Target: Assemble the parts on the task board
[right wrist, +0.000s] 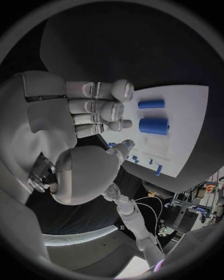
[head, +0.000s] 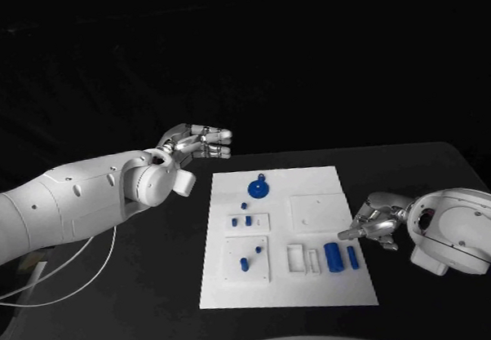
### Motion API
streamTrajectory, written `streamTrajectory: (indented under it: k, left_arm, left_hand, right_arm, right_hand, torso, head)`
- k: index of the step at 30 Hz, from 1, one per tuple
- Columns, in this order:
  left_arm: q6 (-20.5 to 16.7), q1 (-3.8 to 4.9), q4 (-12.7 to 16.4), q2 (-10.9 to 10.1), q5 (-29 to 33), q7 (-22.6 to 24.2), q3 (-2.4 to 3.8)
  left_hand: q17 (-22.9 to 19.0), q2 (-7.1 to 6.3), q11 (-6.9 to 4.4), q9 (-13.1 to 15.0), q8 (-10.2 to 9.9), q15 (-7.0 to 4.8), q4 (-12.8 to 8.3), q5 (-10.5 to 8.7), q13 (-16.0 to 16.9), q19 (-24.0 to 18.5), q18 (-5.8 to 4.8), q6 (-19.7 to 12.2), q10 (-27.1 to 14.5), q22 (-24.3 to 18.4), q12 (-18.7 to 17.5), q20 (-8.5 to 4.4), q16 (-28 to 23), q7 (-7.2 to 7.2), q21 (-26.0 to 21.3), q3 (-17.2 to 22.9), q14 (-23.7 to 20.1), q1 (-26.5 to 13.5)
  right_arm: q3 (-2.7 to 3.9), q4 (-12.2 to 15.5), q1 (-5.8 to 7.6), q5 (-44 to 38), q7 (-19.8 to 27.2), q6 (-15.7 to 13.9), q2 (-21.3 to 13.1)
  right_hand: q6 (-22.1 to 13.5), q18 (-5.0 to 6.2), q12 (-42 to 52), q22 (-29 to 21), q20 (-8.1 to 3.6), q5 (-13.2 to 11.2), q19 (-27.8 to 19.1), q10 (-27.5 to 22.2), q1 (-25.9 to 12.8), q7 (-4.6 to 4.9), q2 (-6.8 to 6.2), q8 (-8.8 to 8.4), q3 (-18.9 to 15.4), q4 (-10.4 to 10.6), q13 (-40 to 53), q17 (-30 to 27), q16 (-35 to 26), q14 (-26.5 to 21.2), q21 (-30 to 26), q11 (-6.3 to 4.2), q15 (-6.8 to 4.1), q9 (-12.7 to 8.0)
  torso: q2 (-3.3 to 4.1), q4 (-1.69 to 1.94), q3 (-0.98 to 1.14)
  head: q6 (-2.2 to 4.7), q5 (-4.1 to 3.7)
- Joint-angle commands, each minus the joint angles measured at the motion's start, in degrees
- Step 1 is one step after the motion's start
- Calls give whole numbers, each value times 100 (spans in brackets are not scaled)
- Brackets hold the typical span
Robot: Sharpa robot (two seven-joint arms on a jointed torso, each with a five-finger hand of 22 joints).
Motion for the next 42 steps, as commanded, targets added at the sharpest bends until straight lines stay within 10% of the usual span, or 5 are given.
streamTrajectory:
  k: [1, 42]
  left_arm:
    - [192, -5, 1, 12, -163, 198, 4]
    - [356, -11, 21, 24, -301, 156, 5]
  left_hand:
    - [4, -13, 1, 6, 13, 53, 79, -48, 1, 17, 2, 16, 53, -86, 12, 41, -176, -38, -50, -167, -15, 50]
    - [4, -212, 74, 4, 13, 183, 385, -66, 3, -9, 77, -99, -61, -699, 9, 180, -555, 43, -147, -219, -221, 20]
  right_arm:
    - [-17, -14, -2, 219, -549, 466, 22]
    - [-762, -588, -2, -328, -626, -201, 946]
  right_hand:
    - [-44, -59, 38, 45, 12, -52, 307, 61, -82, -11, -47, -25, 6, 72, 110, 78, 39, 51, 49, 8, 19, 96]
    - [-279, -54, -14, 240, 38, -170, 323, 59, -144, 61, -292, -30, 23, 274, 323, 294, 3, 84, 146, 53, 45, 170]
  torso:
    - [-16, -6, -20]
    - [2, 1, -16]
  head:
    - [-22, -29]
    - [-152, -10]
